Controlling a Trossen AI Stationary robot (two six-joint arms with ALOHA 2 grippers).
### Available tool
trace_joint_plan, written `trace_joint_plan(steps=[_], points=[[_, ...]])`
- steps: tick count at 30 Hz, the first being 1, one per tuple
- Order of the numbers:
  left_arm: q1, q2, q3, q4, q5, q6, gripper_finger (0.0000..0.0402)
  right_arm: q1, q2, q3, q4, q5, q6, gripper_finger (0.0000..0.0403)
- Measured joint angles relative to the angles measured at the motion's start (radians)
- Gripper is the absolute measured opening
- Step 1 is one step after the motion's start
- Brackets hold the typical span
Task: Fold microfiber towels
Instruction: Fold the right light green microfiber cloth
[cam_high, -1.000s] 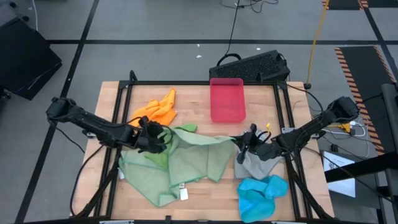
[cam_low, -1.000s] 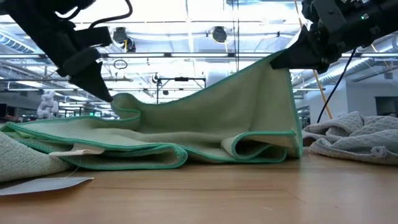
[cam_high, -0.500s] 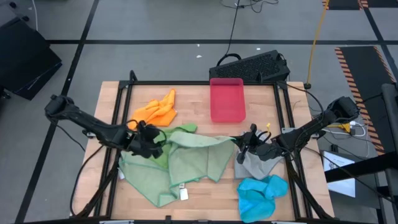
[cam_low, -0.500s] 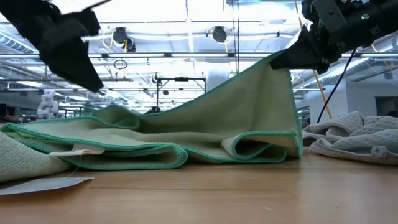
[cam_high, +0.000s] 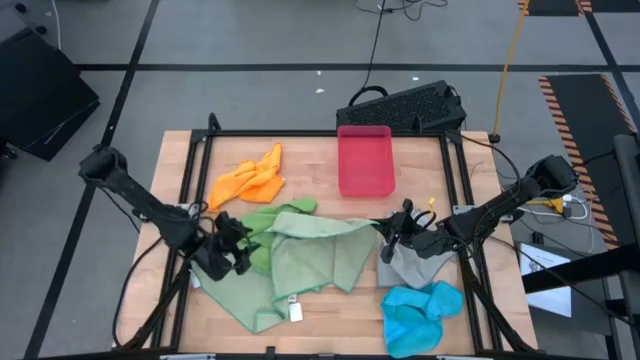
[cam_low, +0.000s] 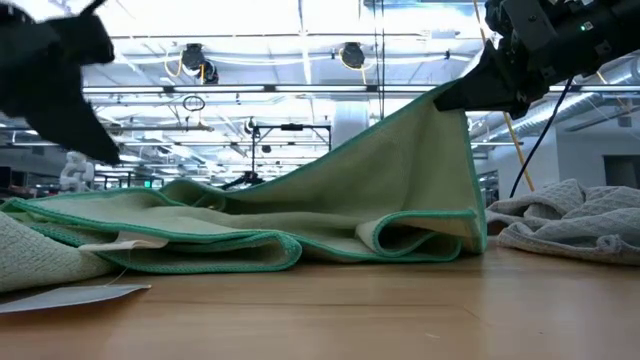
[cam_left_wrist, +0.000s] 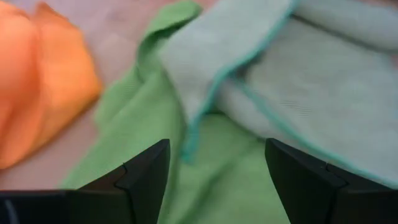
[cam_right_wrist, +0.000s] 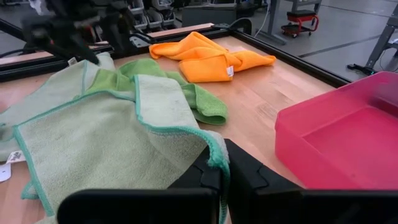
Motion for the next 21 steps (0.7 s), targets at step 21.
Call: trace_joint_plan(steps=[21], points=[[0.268, 0.085, -0.147, 0.429, 0.121, 0.557, 0.0251, -0.038, 0.000, 0.000, 0.008, -0.053, -0.003, 0.0002]])
